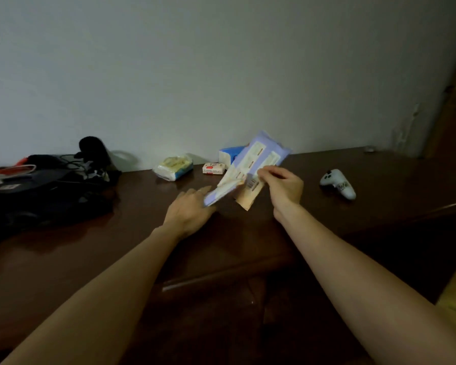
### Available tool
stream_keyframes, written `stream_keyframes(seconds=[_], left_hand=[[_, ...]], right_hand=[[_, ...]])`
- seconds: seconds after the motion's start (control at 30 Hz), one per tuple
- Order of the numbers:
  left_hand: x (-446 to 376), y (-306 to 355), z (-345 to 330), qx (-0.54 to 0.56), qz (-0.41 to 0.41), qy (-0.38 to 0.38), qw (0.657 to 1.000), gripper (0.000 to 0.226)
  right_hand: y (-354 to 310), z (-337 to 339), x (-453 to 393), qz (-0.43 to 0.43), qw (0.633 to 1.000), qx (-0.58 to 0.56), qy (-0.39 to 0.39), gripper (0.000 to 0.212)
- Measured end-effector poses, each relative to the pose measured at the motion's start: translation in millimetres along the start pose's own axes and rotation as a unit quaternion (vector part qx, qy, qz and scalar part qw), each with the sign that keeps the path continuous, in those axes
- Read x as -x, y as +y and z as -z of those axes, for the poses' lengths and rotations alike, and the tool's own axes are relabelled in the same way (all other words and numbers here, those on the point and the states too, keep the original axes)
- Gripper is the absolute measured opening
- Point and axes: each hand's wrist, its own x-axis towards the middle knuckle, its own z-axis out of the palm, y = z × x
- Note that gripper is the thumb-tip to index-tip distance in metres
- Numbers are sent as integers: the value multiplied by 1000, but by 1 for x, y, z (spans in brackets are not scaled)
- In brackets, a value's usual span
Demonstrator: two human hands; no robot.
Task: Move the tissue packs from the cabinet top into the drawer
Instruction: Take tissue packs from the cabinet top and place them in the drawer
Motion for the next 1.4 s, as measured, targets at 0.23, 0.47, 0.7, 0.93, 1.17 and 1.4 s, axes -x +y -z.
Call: stream_keyframes(seconds=[0.23,0.47,0.7,0.93,1.17,1.4], left_hand=[[155,16,49,526,202,202,801,36],[327,-1,51,770,161,87,612,70],[448,-60,-24,680,384,126,612,38],[504,-116,-109,601,534,17,594,37],[517,-144,-160,341,467,63,813,74],[518,-159,-171,285,470,62,833,69]], right_hand=[[-19,8,143,140,978,1,-157,36],[48,33,293,533,765,223,-283,31],[151,69,384,513,671,251,-473,47],[265,105,410,-397,795,218,-403,81],[331,104,397,-485,817,132,-282,29],[366,78,375,-535,808,114,-219,13]])
